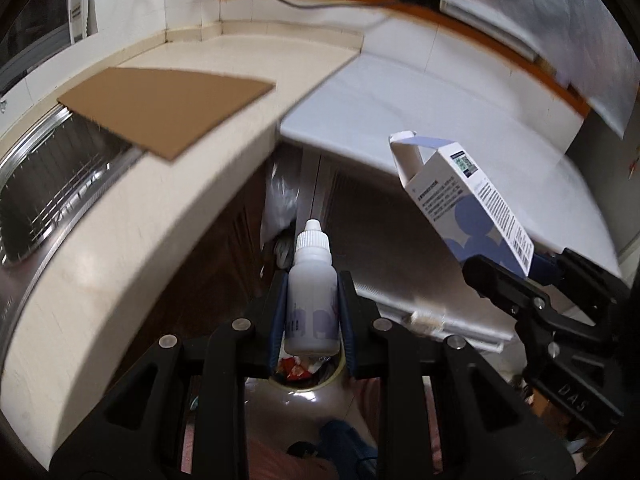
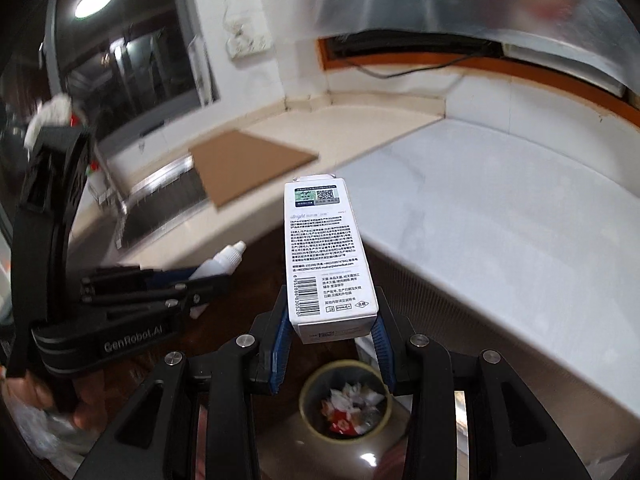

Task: Collect trash
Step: 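Carry the dropper bottle and box down over the trash bin with both tools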

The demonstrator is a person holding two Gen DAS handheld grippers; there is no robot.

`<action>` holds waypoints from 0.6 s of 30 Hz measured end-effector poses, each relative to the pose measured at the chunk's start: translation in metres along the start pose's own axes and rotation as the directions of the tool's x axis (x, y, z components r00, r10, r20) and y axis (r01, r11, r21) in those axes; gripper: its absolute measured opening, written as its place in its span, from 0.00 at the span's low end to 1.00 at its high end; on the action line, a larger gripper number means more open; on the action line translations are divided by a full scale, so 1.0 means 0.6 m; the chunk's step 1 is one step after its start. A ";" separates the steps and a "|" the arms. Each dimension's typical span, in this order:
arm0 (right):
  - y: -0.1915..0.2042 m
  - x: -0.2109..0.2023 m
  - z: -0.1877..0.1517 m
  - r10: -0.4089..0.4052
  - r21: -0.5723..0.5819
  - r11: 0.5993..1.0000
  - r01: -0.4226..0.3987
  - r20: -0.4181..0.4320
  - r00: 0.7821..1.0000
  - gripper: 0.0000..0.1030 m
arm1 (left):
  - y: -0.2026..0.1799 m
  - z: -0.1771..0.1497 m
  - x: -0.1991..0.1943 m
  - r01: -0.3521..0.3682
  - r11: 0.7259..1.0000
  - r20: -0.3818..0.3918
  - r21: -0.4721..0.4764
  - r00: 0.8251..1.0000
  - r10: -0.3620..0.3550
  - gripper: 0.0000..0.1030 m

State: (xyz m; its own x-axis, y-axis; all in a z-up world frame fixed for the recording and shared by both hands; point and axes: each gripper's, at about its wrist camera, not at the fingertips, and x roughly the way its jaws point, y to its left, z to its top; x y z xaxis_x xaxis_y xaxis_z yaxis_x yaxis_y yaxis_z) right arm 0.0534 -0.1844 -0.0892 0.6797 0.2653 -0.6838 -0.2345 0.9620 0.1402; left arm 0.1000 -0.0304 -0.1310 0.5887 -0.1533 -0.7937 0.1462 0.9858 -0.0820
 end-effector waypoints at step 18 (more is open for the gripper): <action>-0.064 0.232 -0.262 0.005 0.062 0.998 0.018 -0.358 0.934 0.35 | 0.001 -0.182 0.245 0.083 0.997 -0.207 0.005 0.975 -0.081 0.20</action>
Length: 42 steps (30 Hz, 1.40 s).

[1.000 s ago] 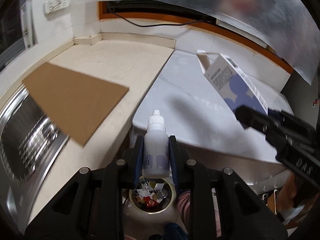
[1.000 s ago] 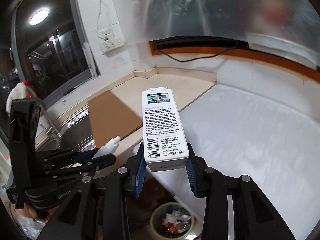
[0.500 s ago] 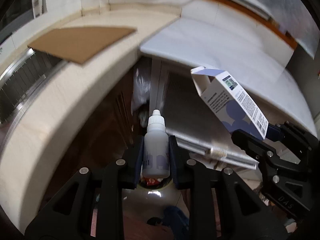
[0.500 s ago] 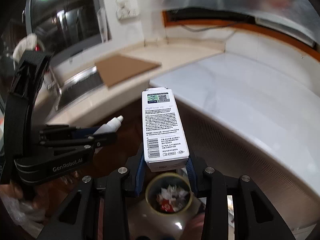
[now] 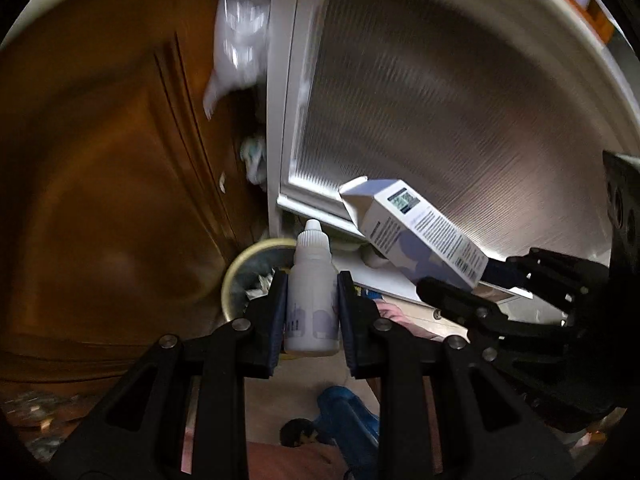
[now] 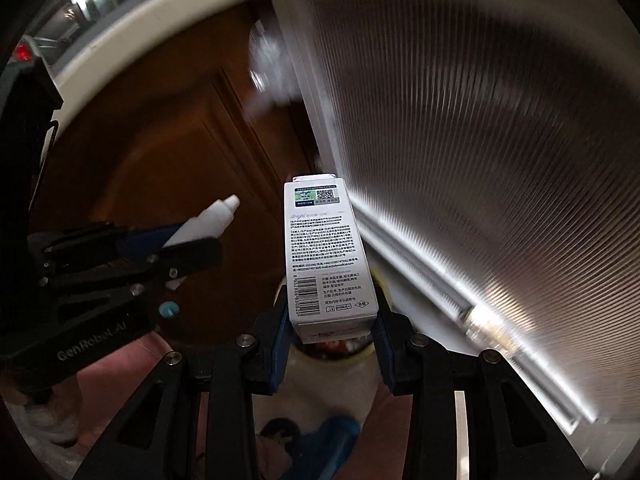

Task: Collect trash
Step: 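Carry the dropper bottle and box down over the trash bin with both tools, then open both tools to drop the bottle and box into the bin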

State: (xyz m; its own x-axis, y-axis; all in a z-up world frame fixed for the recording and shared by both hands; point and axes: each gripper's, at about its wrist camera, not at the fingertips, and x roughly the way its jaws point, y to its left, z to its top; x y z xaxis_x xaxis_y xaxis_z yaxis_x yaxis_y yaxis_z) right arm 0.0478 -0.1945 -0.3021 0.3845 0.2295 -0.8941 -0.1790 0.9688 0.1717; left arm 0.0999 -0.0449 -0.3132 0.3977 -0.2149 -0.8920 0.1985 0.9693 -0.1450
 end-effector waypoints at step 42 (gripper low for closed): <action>-0.114 0.322 -0.003 0.064 0.165 0.986 -0.013 -0.308 0.949 0.62 | 0.085 0.011 0.288 -0.048 0.999 -0.303 -0.003 0.952 0.044 0.76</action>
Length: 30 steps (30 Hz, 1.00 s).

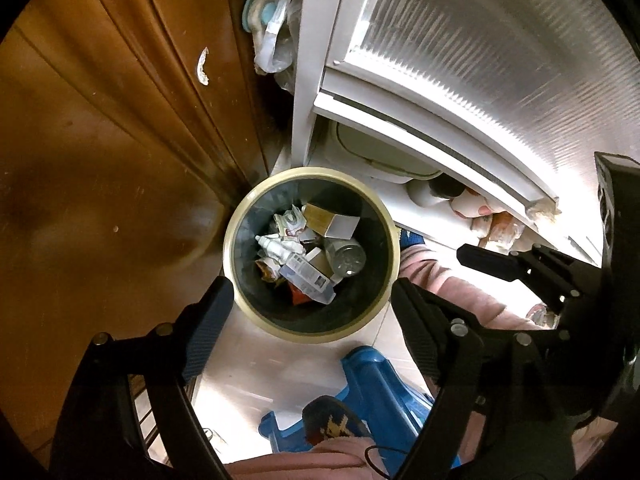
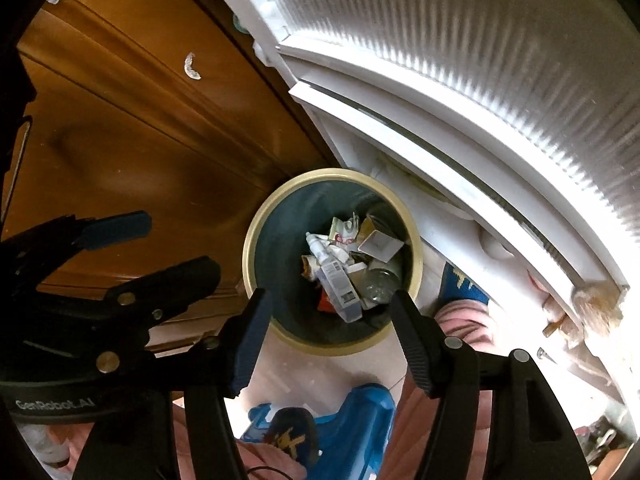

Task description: Collect trash

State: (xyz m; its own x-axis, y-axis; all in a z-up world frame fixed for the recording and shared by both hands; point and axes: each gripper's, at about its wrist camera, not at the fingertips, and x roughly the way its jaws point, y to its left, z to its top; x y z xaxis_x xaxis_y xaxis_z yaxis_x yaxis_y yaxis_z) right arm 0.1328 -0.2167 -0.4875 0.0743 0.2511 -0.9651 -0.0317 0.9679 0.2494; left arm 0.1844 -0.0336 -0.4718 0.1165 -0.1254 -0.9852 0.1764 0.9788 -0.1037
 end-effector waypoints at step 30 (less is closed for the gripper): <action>0.045 -0.181 -0.058 -0.046 0.066 0.997 0.044 0.028 0.999 0.69 | -0.038 -0.060 -0.199 -0.027 0.999 0.138 0.025 0.990 0.023 0.77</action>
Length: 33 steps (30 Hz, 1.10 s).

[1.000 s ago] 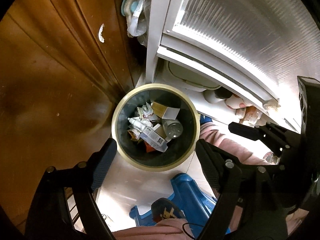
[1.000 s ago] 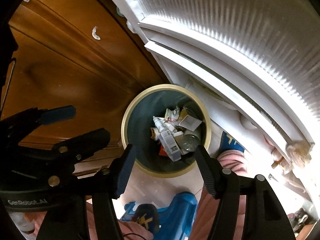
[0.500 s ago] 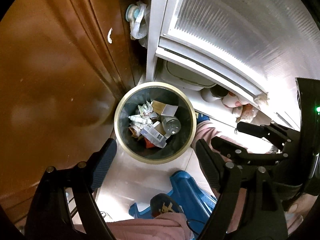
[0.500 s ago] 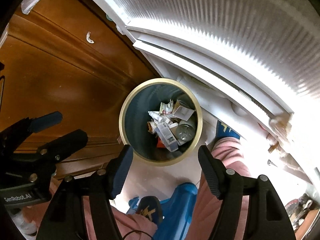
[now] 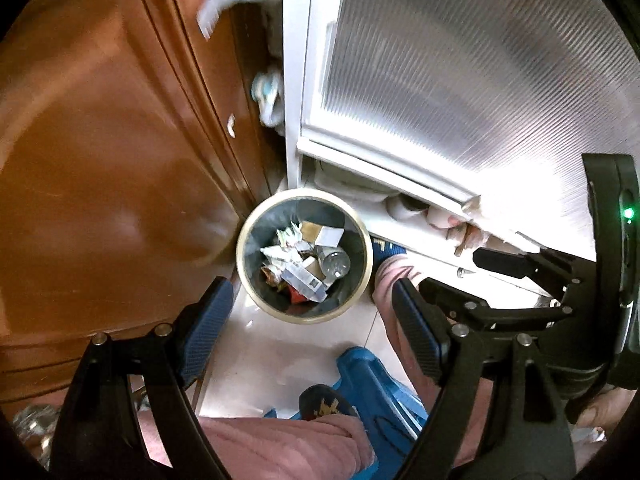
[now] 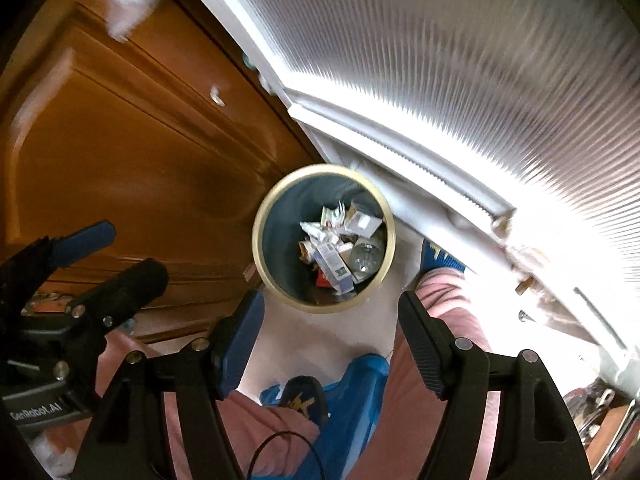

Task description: Collect trash

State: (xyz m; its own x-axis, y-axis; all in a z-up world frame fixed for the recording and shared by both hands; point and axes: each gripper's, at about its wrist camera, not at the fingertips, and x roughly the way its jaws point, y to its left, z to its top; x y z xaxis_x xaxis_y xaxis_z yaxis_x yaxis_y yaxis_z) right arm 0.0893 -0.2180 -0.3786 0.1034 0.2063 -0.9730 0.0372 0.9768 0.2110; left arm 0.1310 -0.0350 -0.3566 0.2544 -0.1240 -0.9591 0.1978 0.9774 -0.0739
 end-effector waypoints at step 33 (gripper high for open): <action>0.196 -0.664 -0.044 -0.033 -0.116 0.986 0.118 0.560 0.828 0.79 | -0.048 0.014 -0.568 -0.142 0.988 0.484 -0.065 0.861 0.156 0.77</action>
State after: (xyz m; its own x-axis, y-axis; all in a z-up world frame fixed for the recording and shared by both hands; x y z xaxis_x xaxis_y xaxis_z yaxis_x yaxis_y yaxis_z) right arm 0.0261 -0.1837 0.0317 0.6405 0.1058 -0.7606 -0.0663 0.9944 0.0825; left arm 0.0469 -0.0226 -0.0254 0.7083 -0.0370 -0.7050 0.0975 0.9942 0.0458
